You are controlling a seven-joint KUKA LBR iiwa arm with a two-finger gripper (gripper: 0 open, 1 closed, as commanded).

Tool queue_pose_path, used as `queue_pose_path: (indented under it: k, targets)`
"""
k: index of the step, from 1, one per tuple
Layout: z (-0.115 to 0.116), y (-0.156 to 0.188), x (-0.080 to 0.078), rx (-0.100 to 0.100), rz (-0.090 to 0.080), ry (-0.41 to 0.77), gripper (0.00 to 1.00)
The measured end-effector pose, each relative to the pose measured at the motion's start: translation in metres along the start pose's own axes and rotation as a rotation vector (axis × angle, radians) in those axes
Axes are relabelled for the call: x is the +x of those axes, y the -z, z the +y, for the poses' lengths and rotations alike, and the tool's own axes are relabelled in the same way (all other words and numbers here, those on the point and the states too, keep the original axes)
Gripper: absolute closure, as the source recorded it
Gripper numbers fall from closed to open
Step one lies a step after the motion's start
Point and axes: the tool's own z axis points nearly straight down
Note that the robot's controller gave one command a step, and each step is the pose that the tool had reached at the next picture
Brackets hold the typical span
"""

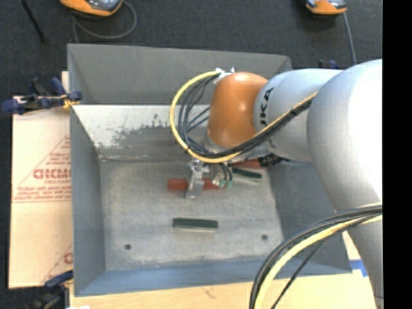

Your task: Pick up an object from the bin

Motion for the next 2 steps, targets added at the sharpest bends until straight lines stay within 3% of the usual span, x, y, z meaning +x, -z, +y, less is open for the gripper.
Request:
queue_pose_path:
  k: [1, 2]
  targets:
    - [-0.009, 0.117, 0.007, 0.003, -0.009, 0.037, 1.00]
    - [-0.030, 0.212, 0.001, 0.004, -0.009, 0.218, 1.00]
